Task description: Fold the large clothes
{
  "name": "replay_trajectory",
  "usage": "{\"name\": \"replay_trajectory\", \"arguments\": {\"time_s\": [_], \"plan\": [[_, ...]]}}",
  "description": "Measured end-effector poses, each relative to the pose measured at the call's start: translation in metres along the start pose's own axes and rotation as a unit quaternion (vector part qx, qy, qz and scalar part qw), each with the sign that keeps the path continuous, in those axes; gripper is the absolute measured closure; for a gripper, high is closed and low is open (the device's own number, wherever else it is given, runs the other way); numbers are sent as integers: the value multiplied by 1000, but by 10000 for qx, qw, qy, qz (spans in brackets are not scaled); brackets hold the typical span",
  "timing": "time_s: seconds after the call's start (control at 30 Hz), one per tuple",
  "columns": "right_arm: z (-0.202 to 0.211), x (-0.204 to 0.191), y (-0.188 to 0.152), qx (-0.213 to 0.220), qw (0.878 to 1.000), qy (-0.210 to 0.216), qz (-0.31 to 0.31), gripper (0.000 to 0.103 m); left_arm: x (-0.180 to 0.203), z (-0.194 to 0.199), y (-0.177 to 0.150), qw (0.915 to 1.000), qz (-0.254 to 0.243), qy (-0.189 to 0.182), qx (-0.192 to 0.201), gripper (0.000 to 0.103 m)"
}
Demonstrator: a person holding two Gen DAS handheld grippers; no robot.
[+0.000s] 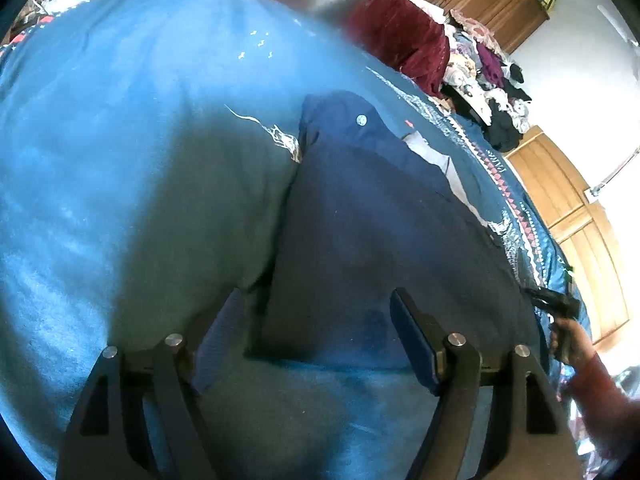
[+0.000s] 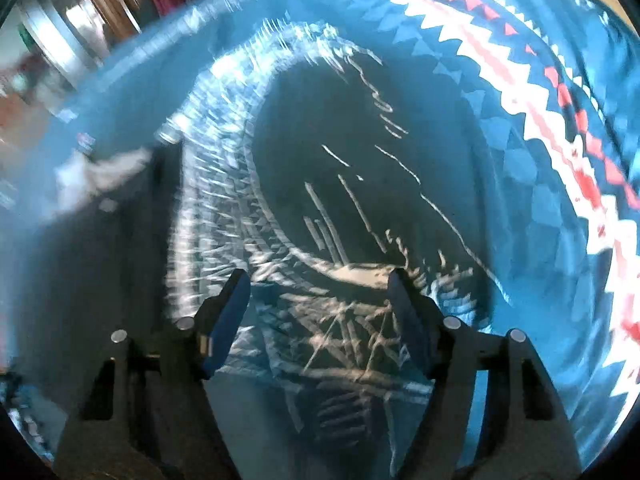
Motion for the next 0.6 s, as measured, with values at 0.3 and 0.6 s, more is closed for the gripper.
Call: {"name": "replay_trajectory", "arguments": {"time_s": [0.3,0.6], "plan": [[1,-69,-86,-418,9862,1391,797,34,20,8,-10,9998,155,123,-85,23],[35,-39,-125,236,9871,1132,1105,35,39,25,-33,9995,145,15,-277,23]]}}
Point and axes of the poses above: each gripper's, at about its wrist camera, not at the fingertips, and z roughly against the way its jaws point, x to its right, y to its top, the point moved 7 cm from there along -z, roughly the way its jaws point, and after that the axes turned 6 degrees about -z, right-handed, at the moved point
